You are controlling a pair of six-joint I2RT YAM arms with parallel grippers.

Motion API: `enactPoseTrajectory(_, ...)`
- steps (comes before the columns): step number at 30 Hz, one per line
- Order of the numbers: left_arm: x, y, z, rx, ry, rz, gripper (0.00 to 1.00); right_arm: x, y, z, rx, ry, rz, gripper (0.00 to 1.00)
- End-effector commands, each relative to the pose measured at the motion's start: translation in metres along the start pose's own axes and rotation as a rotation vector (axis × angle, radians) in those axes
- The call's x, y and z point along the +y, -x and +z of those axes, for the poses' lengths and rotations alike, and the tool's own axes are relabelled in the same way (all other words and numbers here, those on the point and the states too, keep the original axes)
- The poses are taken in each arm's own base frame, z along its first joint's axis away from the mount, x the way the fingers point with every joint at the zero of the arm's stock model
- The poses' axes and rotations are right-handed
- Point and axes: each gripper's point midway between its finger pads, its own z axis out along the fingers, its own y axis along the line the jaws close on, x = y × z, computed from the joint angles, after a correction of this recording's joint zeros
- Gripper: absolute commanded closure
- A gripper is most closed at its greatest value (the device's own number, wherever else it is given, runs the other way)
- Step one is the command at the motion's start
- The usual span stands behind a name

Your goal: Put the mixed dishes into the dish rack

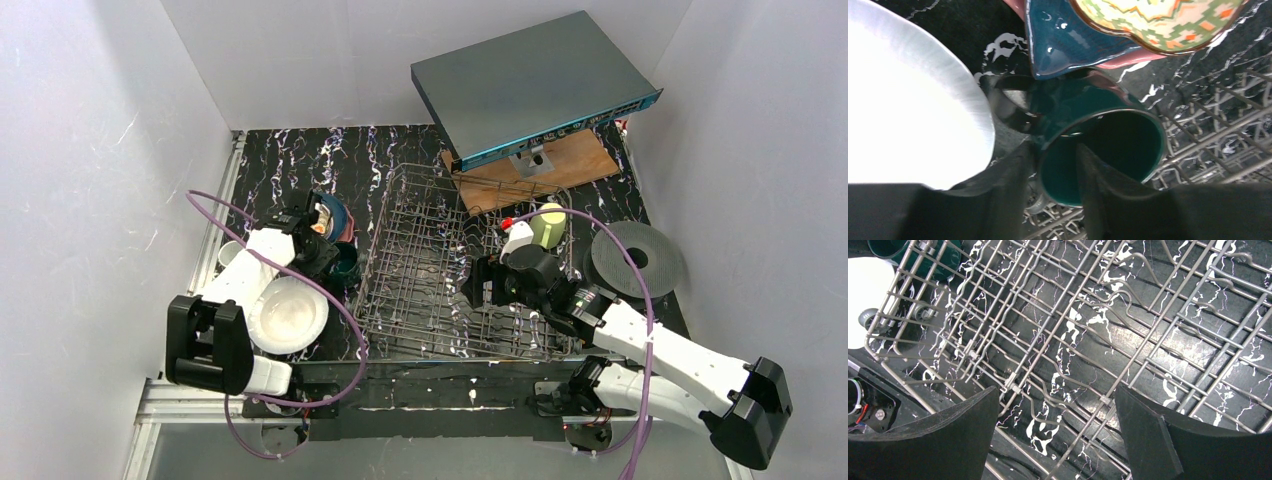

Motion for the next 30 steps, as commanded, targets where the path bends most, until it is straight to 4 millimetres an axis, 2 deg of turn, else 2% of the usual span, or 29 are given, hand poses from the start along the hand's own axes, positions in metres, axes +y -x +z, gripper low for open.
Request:
enactPoseTrajectory(1, 0.007, 0.004, 0.004, -0.044, 0.050, -0.006, 0.72, 0.002, 0.008, -0.002, -0.023, -0.003, 0.007, 0.07)
enactPoseTrajectory(5, 0.008, 0.006, -0.002, -0.067, 0.051, 0.014, 0.82, 0.000, 0.007, -0.003, -0.022, -0.013, 0.012, 0.07)
enactPoseTrajectory(10, 0.009, 0.017, -0.021, -0.116, 0.044, 0.021, 0.96, -0.002, 0.007, -0.005, -0.031, -0.017, 0.016, 0.07)
enactPoseTrajectory(14, 0.010, 0.028, -0.045, -0.167, 0.028, 0.023, 0.98, -0.002, 0.008, -0.004, -0.028, -0.021, 0.015, 0.07)
enactPoseTrajectory(19, 0.011, 0.038, -0.084, -0.230, -0.029, 0.029, 0.99, -0.001, 0.007, -0.003, -0.021, -0.019, 0.016, 0.07)
enactPoseTrajectory(22, 0.005, 0.031, -0.104, -0.206, -0.127, 0.072, 1.00, 0.000, 0.007, -0.002, -0.018, -0.019, 0.019, 0.07)
enactPoseTrajectory(25, -0.003, 0.012, -0.128, -0.157, -0.287, 0.149, 1.00, 0.000, 0.006, -0.001, -0.013, -0.020, 0.017, 0.07)
enactPoseTrajectory(27, -0.012, -0.008, -0.139, -0.107, -0.444, 0.208, 1.00, 0.001, 0.007, -0.001, -0.011, -0.015, 0.018, 0.06)
enactPoseTrajectory(28, -0.026, -0.015, -0.152, -0.103, -0.578, 0.239, 1.00, 0.003, 0.007, 0.000, -0.009, -0.009, 0.018, 0.06)
enactPoseTrajectory(30, -0.040, -0.035, -0.174, -0.073, -0.786, 0.297, 1.00, 0.010, 0.008, 0.000, -0.002, 0.022, 0.018, 0.06)
